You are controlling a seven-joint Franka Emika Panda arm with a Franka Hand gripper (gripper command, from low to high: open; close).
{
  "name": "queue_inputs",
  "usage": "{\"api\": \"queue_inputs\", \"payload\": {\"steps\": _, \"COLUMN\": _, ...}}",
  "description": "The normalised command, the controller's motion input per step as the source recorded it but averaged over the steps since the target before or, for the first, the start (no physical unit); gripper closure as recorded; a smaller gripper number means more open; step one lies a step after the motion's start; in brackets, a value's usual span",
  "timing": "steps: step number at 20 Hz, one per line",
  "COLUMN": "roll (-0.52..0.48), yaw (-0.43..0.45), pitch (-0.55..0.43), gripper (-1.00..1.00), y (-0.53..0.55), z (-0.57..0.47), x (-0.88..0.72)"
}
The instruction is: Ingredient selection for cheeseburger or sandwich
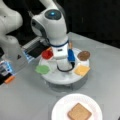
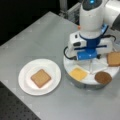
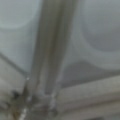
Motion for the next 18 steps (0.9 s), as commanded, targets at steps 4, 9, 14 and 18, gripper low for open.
{"api": "queue_inputs", "payload": {"steps": 4, "roll": 0.111, "yaw": 0.121, "pitch": -0.028, "gripper": -1.0, "y": 0.02, "z": 0.02, "x": -0.17}}
{"api": "queue_inputs", "payload": {"steps": 9, "roll": 0.171, "yaw": 0.157, "pitch": 0.027, "gripper": -1.0, "y": 0.03, "z": -0.01, "x": -0.18}}
{"api": "queue_inputs", "payload": {"steps": 14, "roll": 0.213, "yaw": 0.081, "pitch": -0.007, "gripper": -1.0, "y": 0.05, "z": -0.08, "x": -0.13}}
{"api": "queue_inputs", "payload": {"steps": 18, "roll": 0.173, "yaw": 0.03, "pitch": -0.065, "gripper": -1.0, "y": 0.05, "z": -0.14, "x": -0.08}}
